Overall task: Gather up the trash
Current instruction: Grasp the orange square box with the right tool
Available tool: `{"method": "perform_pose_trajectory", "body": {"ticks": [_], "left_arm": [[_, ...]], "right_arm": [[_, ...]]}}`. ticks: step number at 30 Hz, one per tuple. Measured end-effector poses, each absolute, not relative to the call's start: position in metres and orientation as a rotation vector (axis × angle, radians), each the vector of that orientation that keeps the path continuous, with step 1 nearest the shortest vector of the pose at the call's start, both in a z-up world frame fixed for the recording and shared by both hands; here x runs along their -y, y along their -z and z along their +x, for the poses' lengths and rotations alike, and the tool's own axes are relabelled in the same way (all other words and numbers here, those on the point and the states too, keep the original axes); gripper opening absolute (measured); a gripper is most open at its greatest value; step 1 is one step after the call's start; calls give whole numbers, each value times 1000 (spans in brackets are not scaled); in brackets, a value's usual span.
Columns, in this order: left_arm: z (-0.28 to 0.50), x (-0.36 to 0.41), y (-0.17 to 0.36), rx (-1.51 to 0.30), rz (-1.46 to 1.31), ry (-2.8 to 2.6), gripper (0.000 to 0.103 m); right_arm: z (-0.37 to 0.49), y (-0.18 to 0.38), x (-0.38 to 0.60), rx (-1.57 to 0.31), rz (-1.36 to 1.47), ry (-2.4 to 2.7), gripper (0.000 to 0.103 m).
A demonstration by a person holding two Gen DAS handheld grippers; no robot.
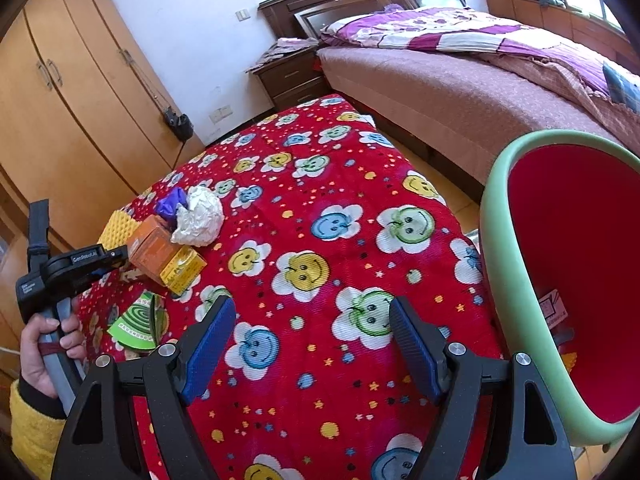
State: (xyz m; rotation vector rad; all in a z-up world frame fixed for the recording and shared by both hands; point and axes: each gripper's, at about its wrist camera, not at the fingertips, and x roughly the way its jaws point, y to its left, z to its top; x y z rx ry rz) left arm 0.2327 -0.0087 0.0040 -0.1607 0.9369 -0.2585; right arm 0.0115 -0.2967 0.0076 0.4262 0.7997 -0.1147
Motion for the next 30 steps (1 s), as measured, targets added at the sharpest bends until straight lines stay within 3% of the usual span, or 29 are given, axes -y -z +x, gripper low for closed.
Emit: {"method": "perform_pose_trajectory", "body": {"ticks": [11, 30], "left_arm": [[181, -19, -35, -858, -191, 230, 23], [153, -39, -10, -863, -219, 167, 23]], "right_arm": [[25, -30, 256, -776, 322, 17, 80], [118, -24, 168, -835, 51, -109, 80]]}}
